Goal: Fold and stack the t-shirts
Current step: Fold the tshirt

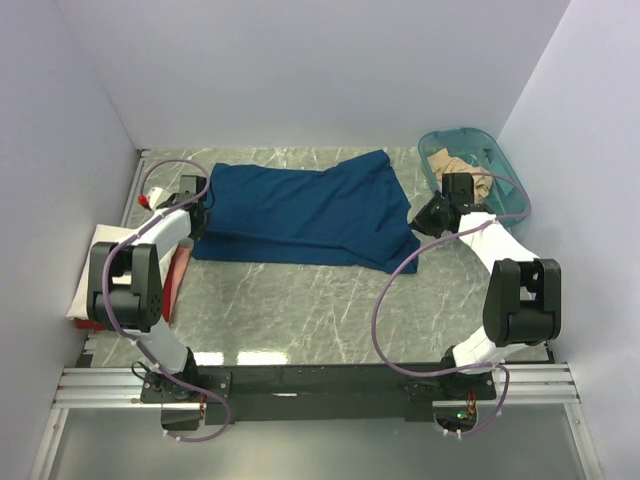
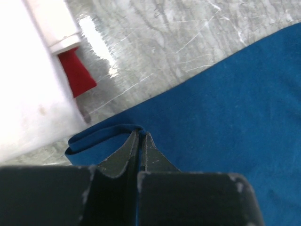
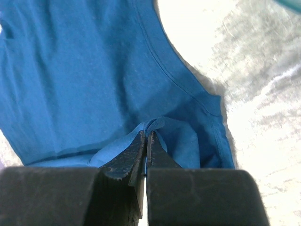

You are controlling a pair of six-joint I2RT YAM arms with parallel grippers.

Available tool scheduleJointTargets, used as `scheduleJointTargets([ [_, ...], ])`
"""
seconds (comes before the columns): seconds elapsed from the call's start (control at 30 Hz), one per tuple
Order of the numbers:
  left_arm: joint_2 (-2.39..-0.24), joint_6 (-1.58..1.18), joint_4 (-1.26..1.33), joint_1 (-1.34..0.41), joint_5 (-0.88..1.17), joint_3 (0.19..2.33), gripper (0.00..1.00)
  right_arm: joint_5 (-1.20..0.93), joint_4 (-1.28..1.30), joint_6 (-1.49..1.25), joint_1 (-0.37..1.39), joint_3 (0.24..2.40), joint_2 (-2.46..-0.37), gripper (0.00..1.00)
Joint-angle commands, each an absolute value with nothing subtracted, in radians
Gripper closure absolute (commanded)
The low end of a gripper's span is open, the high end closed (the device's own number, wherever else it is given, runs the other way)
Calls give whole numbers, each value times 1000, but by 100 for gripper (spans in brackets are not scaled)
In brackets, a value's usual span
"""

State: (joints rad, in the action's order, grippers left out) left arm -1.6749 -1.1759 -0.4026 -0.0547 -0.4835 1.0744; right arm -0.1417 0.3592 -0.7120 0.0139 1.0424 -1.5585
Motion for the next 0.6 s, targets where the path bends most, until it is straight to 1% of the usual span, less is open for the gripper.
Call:
scheduleJointTargets([
  [0.0,-1692,-1151,-403,-48,-495,1129,99,-146,328,-704,5,1109,-1578,100],
  [0.4,-1744,-1111,-370,-43,-451,1149,97,-161,328,-696,5,1164,-1641,100],
  [0.5,-1738,-1097,-356,-38,-440,1146,96,-169,322,-678,5,1187,-1661,97],
  [0.57,-1738,-1089,-351,-35,-437,1149,95,-161,328,-669,5,1209,-1681,92],
])
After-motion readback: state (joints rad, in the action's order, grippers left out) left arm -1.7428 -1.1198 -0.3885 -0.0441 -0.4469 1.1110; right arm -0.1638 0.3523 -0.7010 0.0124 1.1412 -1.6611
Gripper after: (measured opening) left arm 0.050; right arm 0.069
